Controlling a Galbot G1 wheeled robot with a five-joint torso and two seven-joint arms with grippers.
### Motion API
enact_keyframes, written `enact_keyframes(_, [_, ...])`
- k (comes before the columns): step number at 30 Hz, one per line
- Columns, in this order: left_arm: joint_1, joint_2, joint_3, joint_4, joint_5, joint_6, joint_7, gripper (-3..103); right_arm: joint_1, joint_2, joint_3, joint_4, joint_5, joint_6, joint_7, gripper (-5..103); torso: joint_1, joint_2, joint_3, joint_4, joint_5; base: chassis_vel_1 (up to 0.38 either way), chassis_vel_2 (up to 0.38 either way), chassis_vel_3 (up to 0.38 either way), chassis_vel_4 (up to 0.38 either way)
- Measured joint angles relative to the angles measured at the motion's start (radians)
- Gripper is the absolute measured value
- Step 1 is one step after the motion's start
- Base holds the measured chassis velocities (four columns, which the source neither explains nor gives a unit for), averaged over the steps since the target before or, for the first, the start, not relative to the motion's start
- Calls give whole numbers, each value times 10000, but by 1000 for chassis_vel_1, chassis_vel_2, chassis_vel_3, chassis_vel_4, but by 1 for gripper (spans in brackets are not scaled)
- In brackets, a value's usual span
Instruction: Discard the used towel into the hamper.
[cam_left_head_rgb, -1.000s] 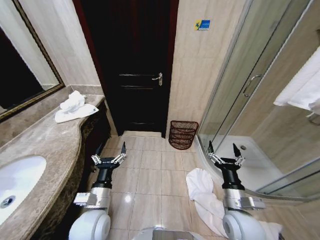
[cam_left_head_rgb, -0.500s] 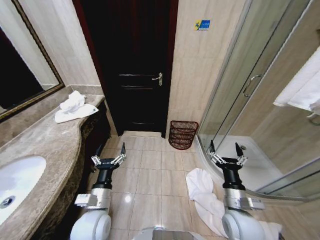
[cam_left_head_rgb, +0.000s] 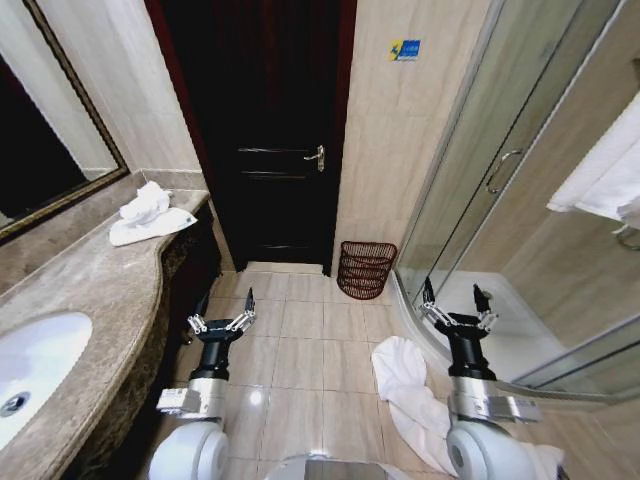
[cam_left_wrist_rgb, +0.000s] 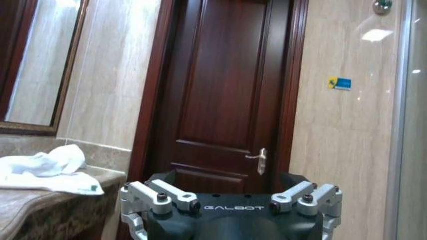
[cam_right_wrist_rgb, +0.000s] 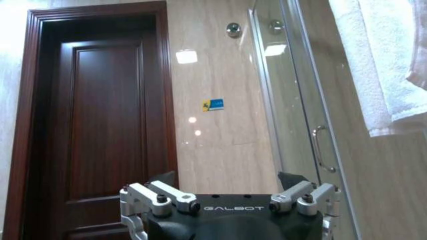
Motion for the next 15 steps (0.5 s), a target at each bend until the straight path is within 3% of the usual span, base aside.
enact_keyframes(9, [-26,0,-4,82,65,-30,-31,100,-65,-33,-3,21,-28,4,-91,100,-2,1,-1,0,0,-6,6,4,-3])
enact_keyframes(15, [-55,1,-16,113,97,-21,-52,100,-54,-28,-5,-13,-62,6,-134,100,-1,0,0,1,0,-91,97,101,-103])
